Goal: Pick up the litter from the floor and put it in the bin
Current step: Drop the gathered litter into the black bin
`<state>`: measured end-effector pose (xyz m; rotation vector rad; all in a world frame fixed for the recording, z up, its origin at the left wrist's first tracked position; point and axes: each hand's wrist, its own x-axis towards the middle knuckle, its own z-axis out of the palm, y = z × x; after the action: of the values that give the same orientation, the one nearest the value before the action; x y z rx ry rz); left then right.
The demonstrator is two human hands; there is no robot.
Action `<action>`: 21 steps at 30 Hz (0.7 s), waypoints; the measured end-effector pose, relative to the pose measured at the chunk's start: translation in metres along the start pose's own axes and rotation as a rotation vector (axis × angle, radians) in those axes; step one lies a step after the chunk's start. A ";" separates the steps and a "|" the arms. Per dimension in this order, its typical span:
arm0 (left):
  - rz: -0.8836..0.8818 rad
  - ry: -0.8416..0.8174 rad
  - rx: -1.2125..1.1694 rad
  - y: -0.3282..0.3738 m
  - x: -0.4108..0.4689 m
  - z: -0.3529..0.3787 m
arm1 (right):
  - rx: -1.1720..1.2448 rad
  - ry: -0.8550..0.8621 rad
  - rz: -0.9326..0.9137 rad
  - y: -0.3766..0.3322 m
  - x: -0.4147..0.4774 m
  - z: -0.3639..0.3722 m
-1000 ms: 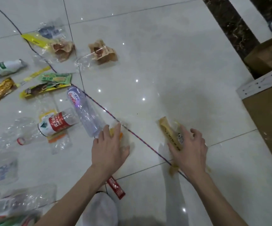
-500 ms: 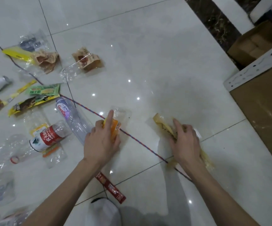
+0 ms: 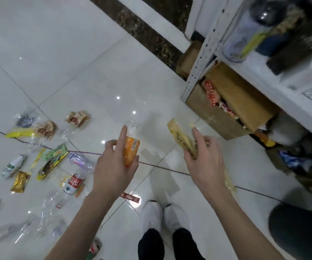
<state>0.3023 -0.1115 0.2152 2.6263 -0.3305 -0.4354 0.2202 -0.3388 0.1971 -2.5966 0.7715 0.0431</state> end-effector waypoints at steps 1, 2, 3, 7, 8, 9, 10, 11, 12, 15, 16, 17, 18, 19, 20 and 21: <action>0.038 -0.015 -0.001 0.020 -0.002 -0.008 | 0.007 0.024 0.026 0.003 -0.004 -0.020; 0.079 -0.026 -0.011 0.040 -0.004 -0.014 | 0.010 0.050 0.055 0.008 -0.007 -0.037; 0.116 -0.038 -0.025 0.059 -0.006 -0.017 | 0.014 0.072 0.093 0.016 -0.012 -0.053; 0.225 -0.070 -0.049 0.134 -0.007 -0.012 | 0.046 0.180 0.215 0.063 -0.035 -0.105; 0.273 -0.094 -0.052 0.156 -0.014 -0.006 | 0.042 0.206 0.250 0.082 -0.042 -0.115; 0.347 -0.137 -0.030 0.192 -0.025 0.013 | 0.059 0.253 0.330 0.117 -0.056 -0.131; 0.383 -0.186 -0.018 0.218 -0.035 0.028 | 0.073 0.277 0.397 0.144 -0.068 -0.142; 0.372 -0.221 -0.021 0.234 -0.044 0.038 | 0.072 0.273 0.420 0.163 -0.077 -0.145; 0.364 -0.242 -0.014 0.249 -0.052 0.050 | 0.073 0.268 0.441 0.179 -0.086 -0.149; 0.372 -0.243 0.007 0.256 -0.062 0.066 | 0.079 0.292 0.491 0.193 -0.092 -0.155; 0.412 -0.255 0.029 0.276 -0.075 0.085 | 0.089 0.289 0.548 0.218 -0.104 -0.165; 0.443 -0.270 0.042 0.299 -0.091 0.107 | 0.098 0.282 0.601 0.247 -0.119 -0.174; 0.464 -0.294 0.051 0.322 -0.105 0.128 | 0.102 0.281 0.633 0.277 -0.134 -0.180; 0.485 -0.322 0.059 0.344 -0.121 0.151 | 0.104 0.281 0.657 0.306 -0.152 -0.186; 0.513 -0.344 0.066 0.367 -0.138 0.174 | 0.110 0.286 0.678 0.336 -0.171 -0.192; 0.545 -0.363 0.075 0.388 -0.157 0.198 | 0.114 0.301 0.698 0.366 -0.190 -0.196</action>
<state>0.0269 -0.4797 0.2697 2.3753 -1.1602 -0.7097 -0.1506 -0.5969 0.2593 -2.1288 1.6972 -0.1822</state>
